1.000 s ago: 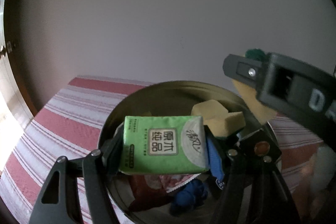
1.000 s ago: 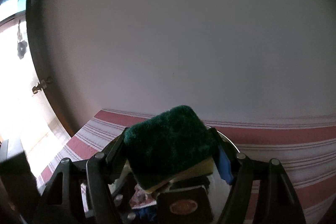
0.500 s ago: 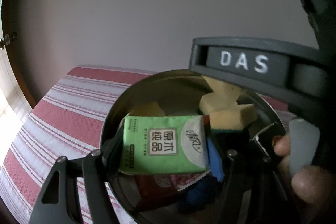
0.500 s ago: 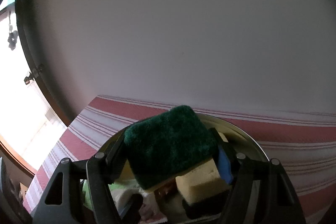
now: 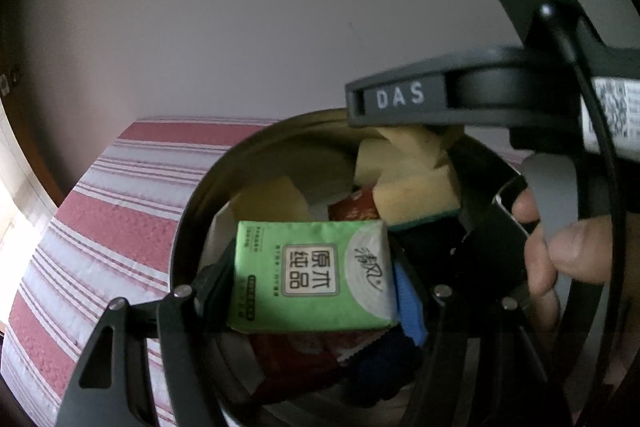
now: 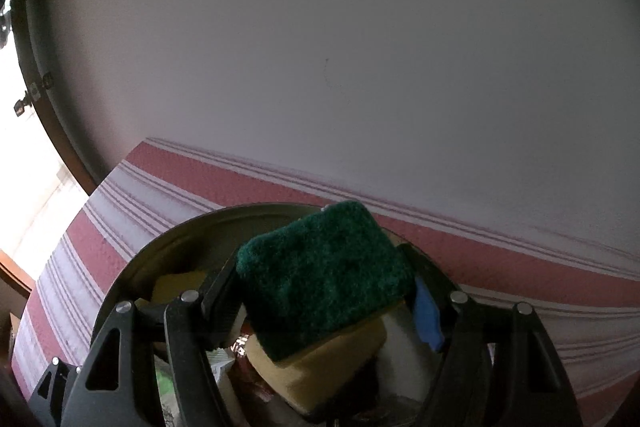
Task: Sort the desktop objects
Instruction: 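Open both tools over the tin to drop the tissue pack and sponge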
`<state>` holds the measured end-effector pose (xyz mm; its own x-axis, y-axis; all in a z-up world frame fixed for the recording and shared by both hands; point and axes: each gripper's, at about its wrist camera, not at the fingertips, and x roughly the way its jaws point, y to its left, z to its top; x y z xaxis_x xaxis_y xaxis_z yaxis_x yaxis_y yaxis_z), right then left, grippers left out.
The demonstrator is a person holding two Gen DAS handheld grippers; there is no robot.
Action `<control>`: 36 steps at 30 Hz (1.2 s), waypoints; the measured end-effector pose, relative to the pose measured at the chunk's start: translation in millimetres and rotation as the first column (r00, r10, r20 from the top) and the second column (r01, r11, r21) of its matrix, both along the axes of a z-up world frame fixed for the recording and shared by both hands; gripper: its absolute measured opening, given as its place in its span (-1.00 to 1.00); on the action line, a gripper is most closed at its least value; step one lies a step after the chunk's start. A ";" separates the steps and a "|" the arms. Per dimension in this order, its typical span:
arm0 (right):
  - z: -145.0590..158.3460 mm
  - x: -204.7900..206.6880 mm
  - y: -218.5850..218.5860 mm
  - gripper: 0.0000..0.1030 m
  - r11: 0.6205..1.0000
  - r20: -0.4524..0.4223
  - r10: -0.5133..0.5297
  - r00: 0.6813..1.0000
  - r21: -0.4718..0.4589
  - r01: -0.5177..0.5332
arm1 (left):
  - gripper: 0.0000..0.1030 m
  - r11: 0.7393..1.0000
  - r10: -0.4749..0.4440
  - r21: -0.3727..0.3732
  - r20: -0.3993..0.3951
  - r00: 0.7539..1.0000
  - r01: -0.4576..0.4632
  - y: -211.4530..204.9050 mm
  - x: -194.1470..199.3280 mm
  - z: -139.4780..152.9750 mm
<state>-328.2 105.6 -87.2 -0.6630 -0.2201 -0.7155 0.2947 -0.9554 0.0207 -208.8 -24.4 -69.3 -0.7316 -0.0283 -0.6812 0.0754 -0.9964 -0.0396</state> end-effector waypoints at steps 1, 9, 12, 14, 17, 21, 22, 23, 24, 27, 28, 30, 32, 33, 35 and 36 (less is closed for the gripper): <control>0.5 -1.0 0.0 0.49 1.000 -0.001 0.003 1.000 -0.002 -0.003 | 0.33 1.000 -0.002 -0.001 -0.001 1.000 0.002 -0.1 -0.3 -0.1; 1.5 6.5 -1.5 0.70 0.999 -0.002 0.036 0.999 -0.040 -0.036 | 0.39 1.000 -0.020 -0.016 -0.003 1.000 0.020 2.9 1.0 1.0; 8.8 15.2 8.2 0.71 0.996 -0.024 0.016 1.000 -0.093 -0.018 | 0.53 0.999 -0.025 -0.038 -0.014 1.000 0.025 2.7 0.9 1.8; 14.8 21.5 11.7 0.71 0.995 -0.039 0.009 0.999 -0.099 -0.013 | 0.68 0.999 -0.025 -0.045 -0.022 0.999 0.024 1.6 2.0 4.1; 25.1 34.7 17.5 0.71 0.996 -0.087 -0.014 0.996 -0.083 0.006 | 0.95 0.999 -0.015 -0.041 -0.048 0.999 0.013 -4.8 3.2 9.2; 31.9 49.6 31.6 0.72 0.992 -0.120 -0.063 0.991 -0.114 0.049 | 0.99 0.998 0.006 -0.069 -0.066 0.998 -0.011 -8.9 3.6 13.2; 32.1 52.0 34.5 0.72 0.990 -0.127 -0.078 0.989 -0.123 0.062 | 0.99 0.997 0.012 -0.073 -0.065 0.998 -0.016 -11.1 2.6 12.8; 32.5 55.0 38.1 0.72 0.988 -0.138 -0.098 0.986 -0.131 0.080 | 0.99 0.997 0.016 -0.071 -0.063 0.998 -0.020 -13.0 2.5 13.2; 34.6 58.5 43.6 0.72 0.986 -0.153 -0.117 0.981 -0.140 0.096 | 0.99 0.998 0.018 -0.067 -0.063 0.998 -0.022 -11.5 4.7 14.9; 40.7 72.9 67.9 0.72 0.976 -0.205 -0.174 0.963 -0.167 0.140 | 0.99 0.997 0.041 -0.056 -0.049 0.998 -0.044 -18.7 2.5 14.7; 40.8 78.7 76.2 0.71 0.972 -0.219 -0.196 0.956 -0.169 0.161 | 0.99 0.997 0.052 -0.059 -0.044 0.998 -0.054 -21.0 1.1 14.4; 36.9 90.7 90.2 0.51 0.968 -0.240 -0.229 0.943 -0.156 0.195 | 0.99 0.995 0.059 -0.075 -0.053 0.997 -0.062 -21.2 1.6 16.8; 29.0 96.6 95.3 0.32 0.973 -0.227 -0.221 0.949 -0.123 0.197 | 0.99 0.993 0.061 -0.101 -0.075 0.995 -0.068 -20.4 3.2 20.4; 23.4 97.4 96.0 0.31 0.975 -0.205 -0.212 0.956 -0.105 0.194 | 0.99 0.990 0.062 -0.117 -0.087 0.994 -0.072 -20.6 3.9 21.8; 13.6 95.6 95.8 0.28 0.977 -0.164 -0.203 0.965 -0.094 0.190 | 1.00 0.985 0.073 -0.147 -0.108 0.991 -0.089 -21.6 5.7 24.2; 10.0 94.0 94.0 0.21 0.978 -0.153 -0.198 0.968 -0.093 0.186 | 1.00 0.982 0.081 -0.158 -0.117 0.990 -0.099 -23.7 5.3 24.1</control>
<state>-234.2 199.6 -77.2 -0.8029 -0.1279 -0.5823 0.1116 -0.9917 0.0639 -203.5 -48.1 -45.2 -0.7910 -0.2013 -0.5778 0.1691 -0.9795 0.1097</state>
